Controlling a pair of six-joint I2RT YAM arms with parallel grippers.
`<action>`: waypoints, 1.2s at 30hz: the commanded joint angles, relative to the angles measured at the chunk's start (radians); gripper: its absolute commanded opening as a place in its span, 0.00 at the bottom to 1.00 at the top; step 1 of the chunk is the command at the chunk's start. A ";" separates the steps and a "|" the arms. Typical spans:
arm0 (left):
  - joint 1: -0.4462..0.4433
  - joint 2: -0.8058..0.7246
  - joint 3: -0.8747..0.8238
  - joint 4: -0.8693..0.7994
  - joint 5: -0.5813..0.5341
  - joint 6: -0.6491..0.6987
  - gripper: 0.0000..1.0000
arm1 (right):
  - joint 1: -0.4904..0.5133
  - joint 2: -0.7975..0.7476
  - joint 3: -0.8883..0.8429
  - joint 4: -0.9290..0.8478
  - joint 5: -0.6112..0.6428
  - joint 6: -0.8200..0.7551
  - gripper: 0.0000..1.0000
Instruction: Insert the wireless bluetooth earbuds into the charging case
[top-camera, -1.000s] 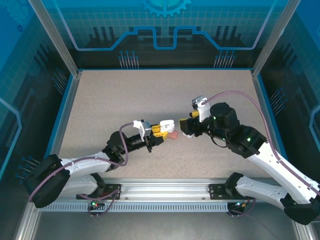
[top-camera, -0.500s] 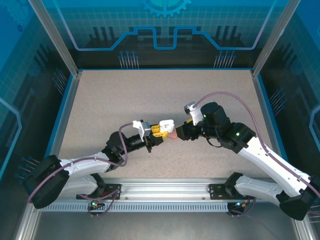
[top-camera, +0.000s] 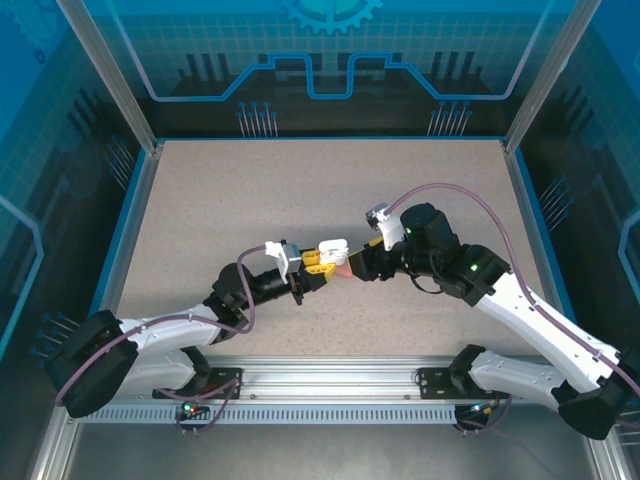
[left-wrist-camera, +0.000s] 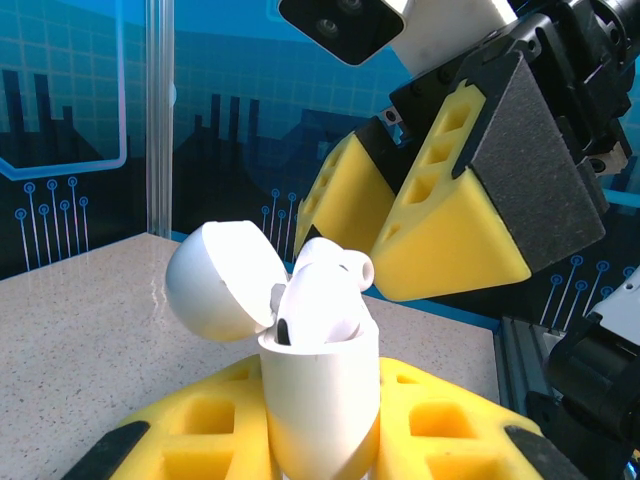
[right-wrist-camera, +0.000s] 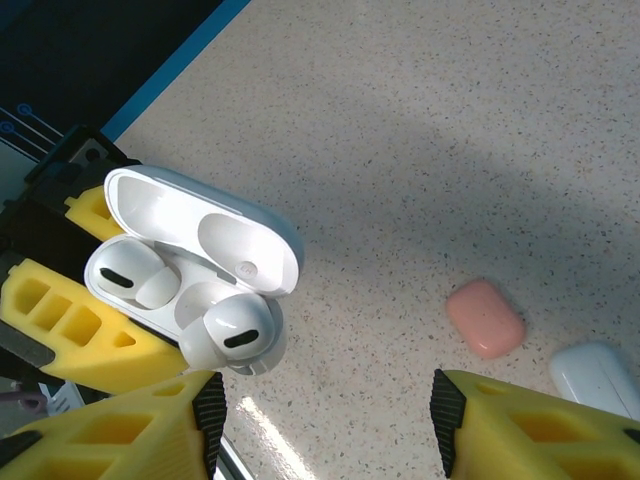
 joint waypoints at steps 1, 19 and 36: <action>-0.007 -0.016 -0.011 0.031 -0.009 0.019 0.00 | 0.005 0.008 0.005 0.024 -0.023 0.010 0.60; -0.006 -0.009 -0.008 0.037 -0.006 0.016 0.00 | 0.007 0.013 0.021 0.065 -0.080 0.005 0.62; -0.007 -0.028 -0.010 0.046 0.002 0.003 0.00 | -0.078 -0.003 -0.033 0.221 -0.329 0.067 1.00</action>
